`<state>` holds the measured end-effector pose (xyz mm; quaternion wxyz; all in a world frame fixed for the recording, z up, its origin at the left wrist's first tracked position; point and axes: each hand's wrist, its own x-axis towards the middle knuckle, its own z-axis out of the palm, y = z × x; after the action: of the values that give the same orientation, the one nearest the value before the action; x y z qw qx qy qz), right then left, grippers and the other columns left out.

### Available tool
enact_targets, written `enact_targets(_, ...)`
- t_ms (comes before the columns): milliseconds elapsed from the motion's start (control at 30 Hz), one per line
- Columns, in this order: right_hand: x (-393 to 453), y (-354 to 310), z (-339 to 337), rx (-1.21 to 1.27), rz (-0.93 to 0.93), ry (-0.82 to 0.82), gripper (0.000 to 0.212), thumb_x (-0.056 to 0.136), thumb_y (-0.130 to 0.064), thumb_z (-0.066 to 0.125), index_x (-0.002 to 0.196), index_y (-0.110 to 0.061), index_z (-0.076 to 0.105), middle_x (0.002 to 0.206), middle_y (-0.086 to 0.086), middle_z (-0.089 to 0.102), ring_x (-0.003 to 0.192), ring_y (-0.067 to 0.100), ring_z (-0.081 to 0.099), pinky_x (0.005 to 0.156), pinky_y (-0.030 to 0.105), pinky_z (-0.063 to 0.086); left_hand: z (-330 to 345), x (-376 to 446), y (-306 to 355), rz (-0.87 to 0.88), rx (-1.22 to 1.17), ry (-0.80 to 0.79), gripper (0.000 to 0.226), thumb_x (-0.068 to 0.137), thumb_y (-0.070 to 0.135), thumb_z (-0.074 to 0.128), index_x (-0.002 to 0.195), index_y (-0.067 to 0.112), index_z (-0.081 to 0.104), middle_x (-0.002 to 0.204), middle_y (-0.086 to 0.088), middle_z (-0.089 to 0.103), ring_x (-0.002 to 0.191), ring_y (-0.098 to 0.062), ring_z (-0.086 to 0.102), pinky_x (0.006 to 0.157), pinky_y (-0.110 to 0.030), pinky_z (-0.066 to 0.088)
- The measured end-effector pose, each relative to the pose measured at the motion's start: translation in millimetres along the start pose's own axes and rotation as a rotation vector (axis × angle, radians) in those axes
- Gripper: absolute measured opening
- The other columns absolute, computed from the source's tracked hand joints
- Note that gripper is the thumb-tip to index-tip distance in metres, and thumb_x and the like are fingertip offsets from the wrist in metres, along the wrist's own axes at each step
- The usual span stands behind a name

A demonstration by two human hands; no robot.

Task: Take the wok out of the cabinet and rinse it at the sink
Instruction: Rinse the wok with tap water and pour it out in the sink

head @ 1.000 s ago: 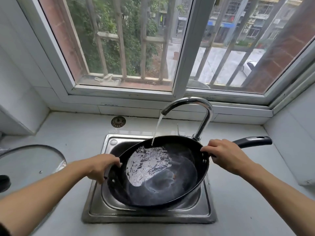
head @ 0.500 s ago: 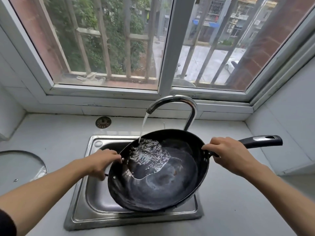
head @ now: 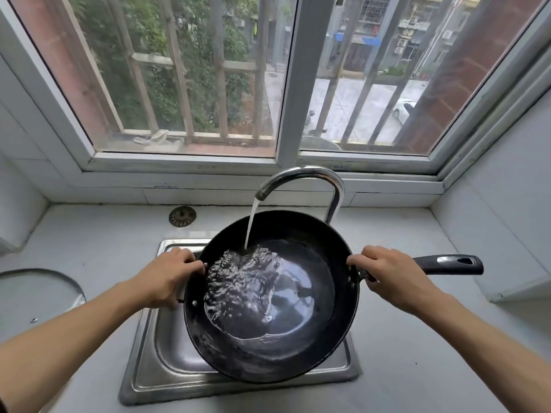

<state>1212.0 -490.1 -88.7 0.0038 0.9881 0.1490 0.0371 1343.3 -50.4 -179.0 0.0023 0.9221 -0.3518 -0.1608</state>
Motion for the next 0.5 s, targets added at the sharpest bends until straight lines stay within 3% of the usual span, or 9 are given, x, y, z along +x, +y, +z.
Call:
enact_targets(100,5.9,-6.0,6.5,0.033,0.027,-0.018,0.049,0.068,-0.001,0.073,0.109,-0.026,0.065,0.084,-0.006,0.058,0.075,0.02,0.057,0.049,0.031,0.042,-1.2,-7.9,-3.7,-0.045,0.021,0.061,0.087,0.038,0.045,0.077,0.121,0.037,0.052,0.118,0.003,0.047,0.106,-0.02,0.042,0.086,-0.031,0.042)
enact_targets(267,14.6,-14.7,18.3,0.061,0.045,-0.03,0.051,0.068,-0.001,0.072,0.109,-0.028,0.058,0.085,-0.006,0.054,0.073,0.02,0.053,0.048,0.028,0.034,-3.7,-22.1,-4.0,-0.163,0.034,0.173,0.087,0.038,0.034,0.087,0.119,0.032,0.054,0.119,-0.002,0.047,0.108,-0.025,0.043,0.079,-0.034,0.048)
enact_targets(500,30.6,-26.9,38.0,0.131,0.063,-0.017,0.053,0.068,0.002,0.068,0.108,-0.029,0.051,0.086,-0.008,0.047,0.074,0.016,0.047,0.05,0.029,0.043,-23.8,-39.8,-16.4,-0.202,0.086,0.317,0.084,0.024,0.011,0.089,0.103,0.019,0.063,0.103,-0.011,0.054,0.09,-0.034,0.052,0.059,-0.037,0.05)
